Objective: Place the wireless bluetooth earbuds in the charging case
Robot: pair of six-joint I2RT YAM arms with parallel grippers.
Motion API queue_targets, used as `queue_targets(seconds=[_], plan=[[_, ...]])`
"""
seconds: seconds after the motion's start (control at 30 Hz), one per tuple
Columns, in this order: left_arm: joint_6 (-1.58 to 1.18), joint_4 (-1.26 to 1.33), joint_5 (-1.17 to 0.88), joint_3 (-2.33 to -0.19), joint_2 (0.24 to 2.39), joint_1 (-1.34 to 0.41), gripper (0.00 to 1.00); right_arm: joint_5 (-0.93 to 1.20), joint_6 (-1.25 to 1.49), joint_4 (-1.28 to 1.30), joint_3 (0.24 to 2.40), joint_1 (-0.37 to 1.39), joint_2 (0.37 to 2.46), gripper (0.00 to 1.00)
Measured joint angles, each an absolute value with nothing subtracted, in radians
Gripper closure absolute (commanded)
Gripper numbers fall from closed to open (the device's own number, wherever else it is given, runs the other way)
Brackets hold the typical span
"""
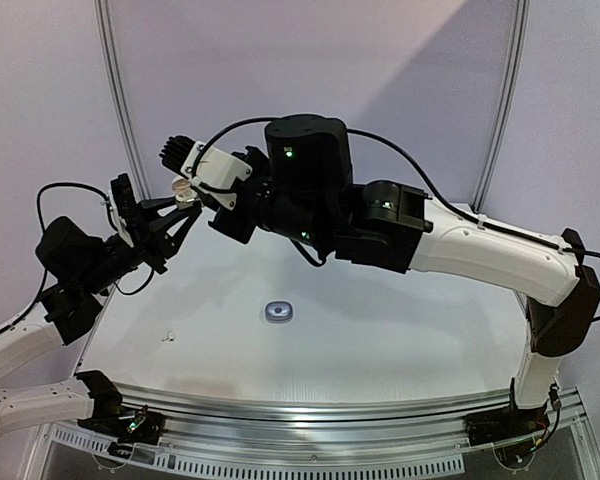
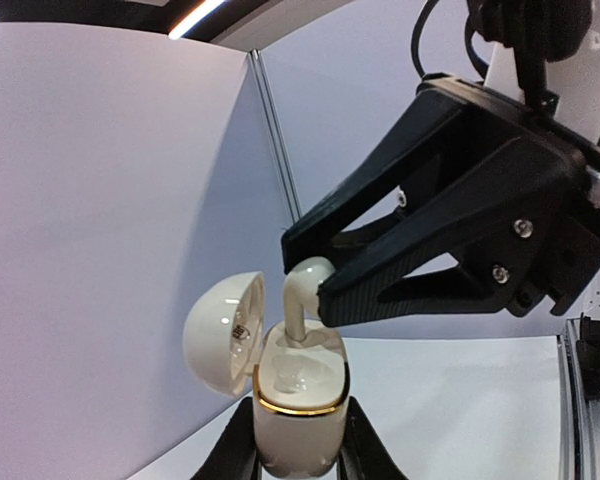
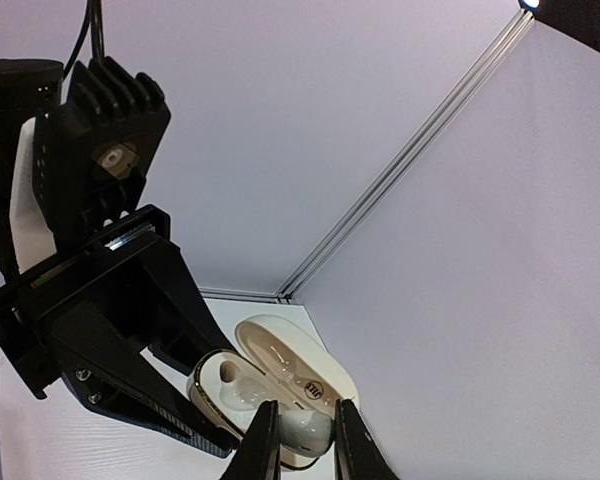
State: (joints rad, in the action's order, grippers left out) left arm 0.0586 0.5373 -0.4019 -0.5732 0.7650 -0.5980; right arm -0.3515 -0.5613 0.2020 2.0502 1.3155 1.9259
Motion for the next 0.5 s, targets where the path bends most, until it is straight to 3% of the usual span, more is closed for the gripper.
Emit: queue_targets(seconds=[0.5], plan=[[0.051,0.538,-0.399,-0.573,0.765,-0.598,1.00,-0.369,-0.558,0.194,2.050,1.318,1.929,0.84]])
